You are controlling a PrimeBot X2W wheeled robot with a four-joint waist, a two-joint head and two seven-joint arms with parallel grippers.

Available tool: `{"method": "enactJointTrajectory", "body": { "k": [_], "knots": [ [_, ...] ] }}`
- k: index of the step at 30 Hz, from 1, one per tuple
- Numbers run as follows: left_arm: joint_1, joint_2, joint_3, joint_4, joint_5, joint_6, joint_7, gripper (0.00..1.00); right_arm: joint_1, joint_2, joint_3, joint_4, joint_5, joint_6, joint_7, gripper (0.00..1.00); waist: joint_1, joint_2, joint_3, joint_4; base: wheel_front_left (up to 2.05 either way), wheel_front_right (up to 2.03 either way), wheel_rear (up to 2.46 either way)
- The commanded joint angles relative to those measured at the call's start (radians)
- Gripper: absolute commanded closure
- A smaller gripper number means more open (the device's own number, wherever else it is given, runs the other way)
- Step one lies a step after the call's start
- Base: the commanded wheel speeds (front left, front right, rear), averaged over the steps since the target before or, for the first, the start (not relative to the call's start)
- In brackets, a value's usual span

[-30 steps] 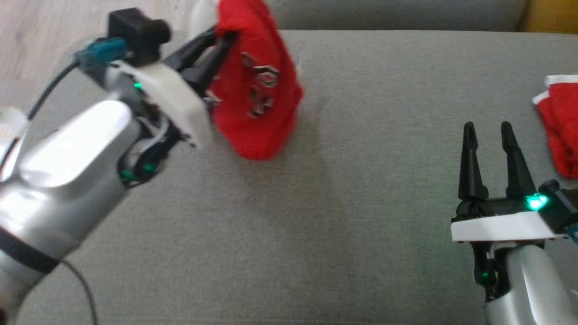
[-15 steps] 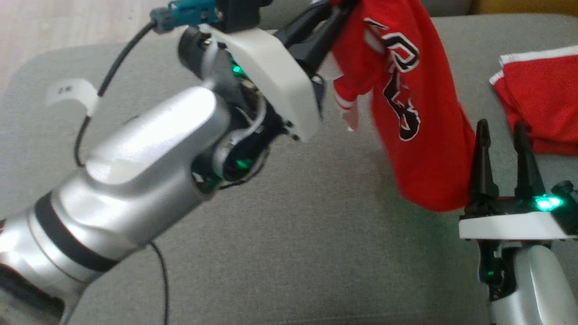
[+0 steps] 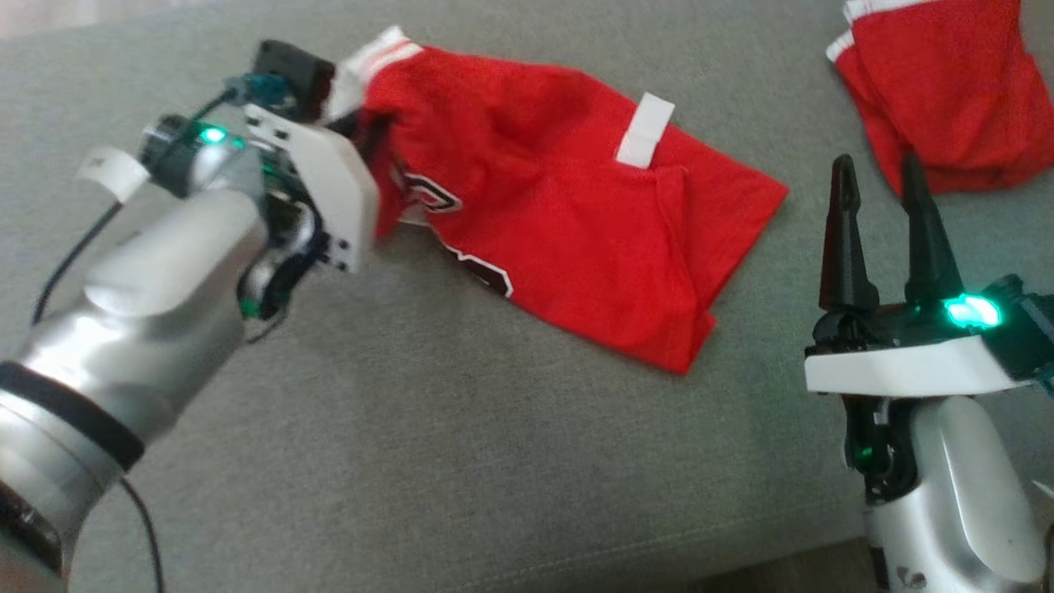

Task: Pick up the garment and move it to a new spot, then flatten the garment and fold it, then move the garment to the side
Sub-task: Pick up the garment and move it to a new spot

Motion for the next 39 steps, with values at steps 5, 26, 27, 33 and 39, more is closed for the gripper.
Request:
{"method": "enactJointTrajectory", "body": {
  "k": [5,26,27,33,39],
  "knots": [
    [-0.096,-0.008,0.016,0.150,0.070,-0.028,-0.063,0.00,-0.024,-0.004,0.032,-0.024,-0.006,-0.001,-0.006,0.00,0.0000,0.0000,0.035,-0.001,0.00,0.00,0.00],
    [0.182,-0.014,0.396,-0.030,0.151,0.074,-0.294,0.00,0.056,-0.004,-0.050,0.058,-0.123,-0.001,-0.006,0.00,0.0000,0.0000,-0.162,0.232,0.00,0.00,0.00],
    [0.234,-0.004,0.438,-0.085,0.189,0.098,-0.294,0.00,0.061,-0.004,-0.051,0.061,-0.126,-0.001,-0.006,0.00,0.0000,0.0000,-0.173,0.238,0.00,0.00,0.00],
    [0.509,-0.005,0.611,-0.325,0.348,0.158,-0.294,0.00,0.089,-0.004,-0.063,0.068,-0.129,-0.001,-0.006,0.00,0.0000,0.0000,-0.213,0.259,0.00,0.00,0.00],
    [0.749,-0.091,0.761,-0.506,0.484,0.149,-0.294,0.00,0.128,-0.004,-0.077,0.061,-0.126,-0.001,-0.006,0.00,0.0000,0.0000,-0.243,0.265,0.00,0.00,0.00]
  ]
}}
